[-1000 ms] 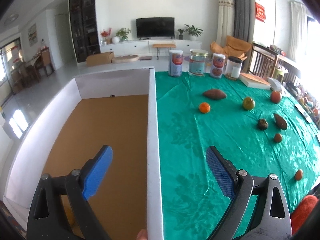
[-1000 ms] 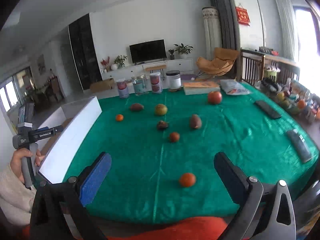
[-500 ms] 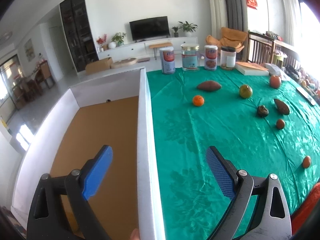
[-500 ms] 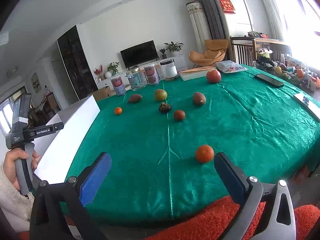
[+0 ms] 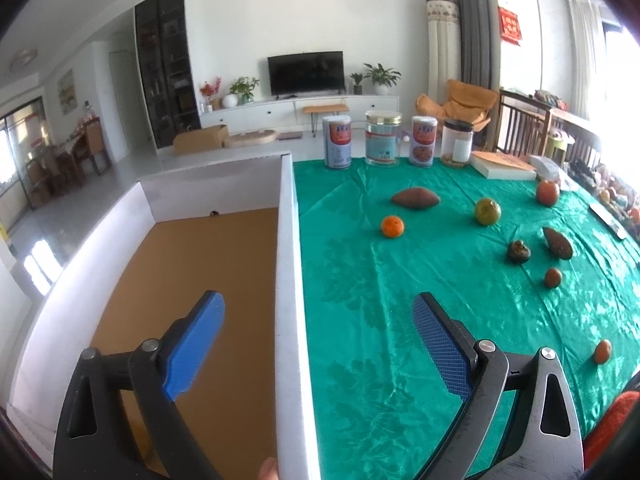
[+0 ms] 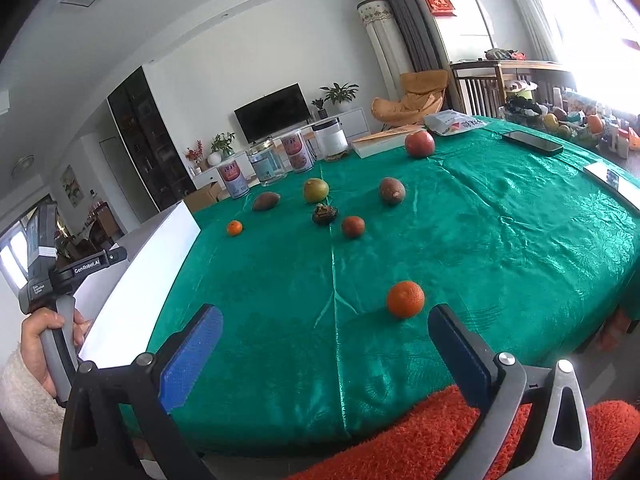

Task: Organize fruits
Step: 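Move both open tools back over the green table, then grasp the small orange with the left tool while the right tool grasps another dark mangosteen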

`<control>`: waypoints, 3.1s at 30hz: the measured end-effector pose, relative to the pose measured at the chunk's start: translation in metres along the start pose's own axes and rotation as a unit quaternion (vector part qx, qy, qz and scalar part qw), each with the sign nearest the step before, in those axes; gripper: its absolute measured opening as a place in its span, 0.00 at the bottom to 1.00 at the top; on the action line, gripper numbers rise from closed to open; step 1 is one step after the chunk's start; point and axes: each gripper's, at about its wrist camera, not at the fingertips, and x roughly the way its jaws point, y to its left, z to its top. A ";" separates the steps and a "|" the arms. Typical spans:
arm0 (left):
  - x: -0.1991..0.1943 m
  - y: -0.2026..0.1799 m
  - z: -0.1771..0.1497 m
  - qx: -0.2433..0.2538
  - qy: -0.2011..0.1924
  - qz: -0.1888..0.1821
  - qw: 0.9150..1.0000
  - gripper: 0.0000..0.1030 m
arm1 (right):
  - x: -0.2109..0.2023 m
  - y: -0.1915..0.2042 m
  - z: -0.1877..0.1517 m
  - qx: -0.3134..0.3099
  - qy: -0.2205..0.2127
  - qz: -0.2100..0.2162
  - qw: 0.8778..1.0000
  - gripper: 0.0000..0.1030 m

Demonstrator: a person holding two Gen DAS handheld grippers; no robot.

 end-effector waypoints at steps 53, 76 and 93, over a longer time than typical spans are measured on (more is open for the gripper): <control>0.025 -0.153 -0.052 0.014 0.111 -0.243 0.964 0.98 | 0.012 -0.027 0.014 0.020 0.029 -0.091 0.995 0.99; 0.068 -0.138 -0.067 0.008 0.110 -0.176 0.978 0.96 | 0.003 -0.019 0.010 -0.010 -0.001 -0.110 0.994 0.99; 0.069 -0.145 -0.068 0.027 0.112 -0.172 0.978 0.96 | -0.003 -0.015 0.009 -0.018 -0.014 -0.107 0.994 0.99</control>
